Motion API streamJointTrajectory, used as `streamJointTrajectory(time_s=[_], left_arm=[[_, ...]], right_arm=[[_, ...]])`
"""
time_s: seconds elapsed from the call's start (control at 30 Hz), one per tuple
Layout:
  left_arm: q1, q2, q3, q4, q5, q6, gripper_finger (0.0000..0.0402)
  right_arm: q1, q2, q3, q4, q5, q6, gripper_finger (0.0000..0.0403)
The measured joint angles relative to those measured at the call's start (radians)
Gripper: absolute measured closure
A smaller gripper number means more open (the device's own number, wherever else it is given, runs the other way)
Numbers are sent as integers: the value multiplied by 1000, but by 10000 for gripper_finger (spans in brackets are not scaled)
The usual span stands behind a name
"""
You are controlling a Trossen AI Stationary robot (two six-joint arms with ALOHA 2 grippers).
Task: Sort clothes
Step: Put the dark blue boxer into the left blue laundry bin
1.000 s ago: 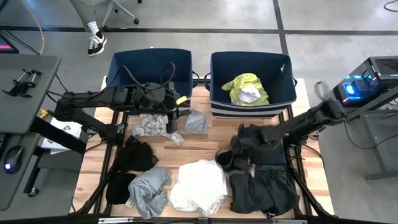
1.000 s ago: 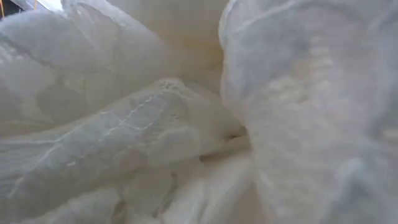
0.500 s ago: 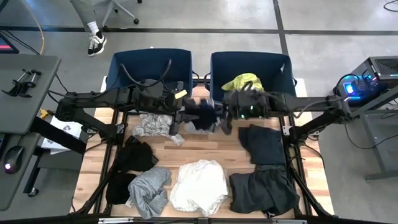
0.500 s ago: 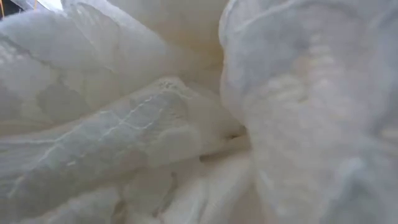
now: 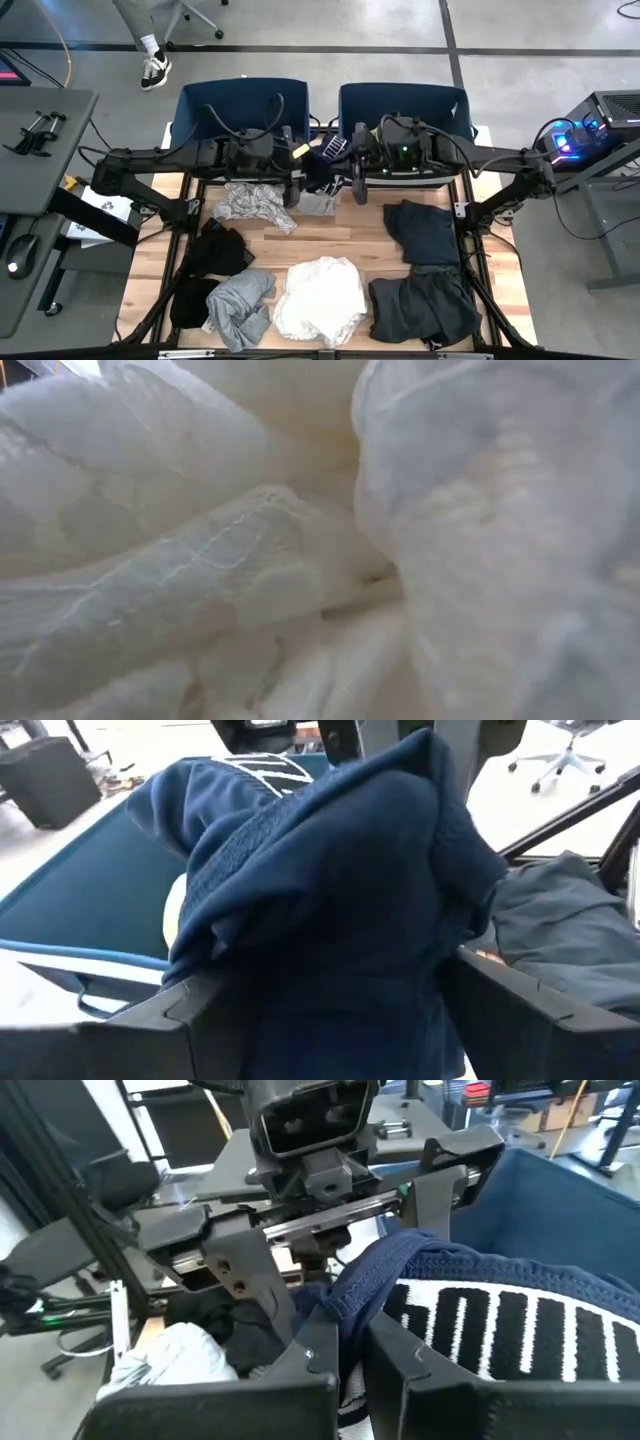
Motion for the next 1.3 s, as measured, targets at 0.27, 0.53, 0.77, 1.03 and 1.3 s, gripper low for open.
streamJointTrajectory(time_s=[0.27,0.53,0.77,1.03,1.3], left_arm=[[-4,46,0,125,69,18,140],[-6,53,-1,137,68,22,344],[-5,0,35,76,12,7,391],[17,-78,199,-48,-232,123,399],[284,-74,369,-370,-242,114,401]], right_arm=[[-2,4,0,39,-85,0,397],[-1,4,0,39,-52,26,381],[-17,-17,54,18,-49,22,281],[-57,-48,257,-110,4,-103,226],[-67,-48,360,-301,207,-185,226]])
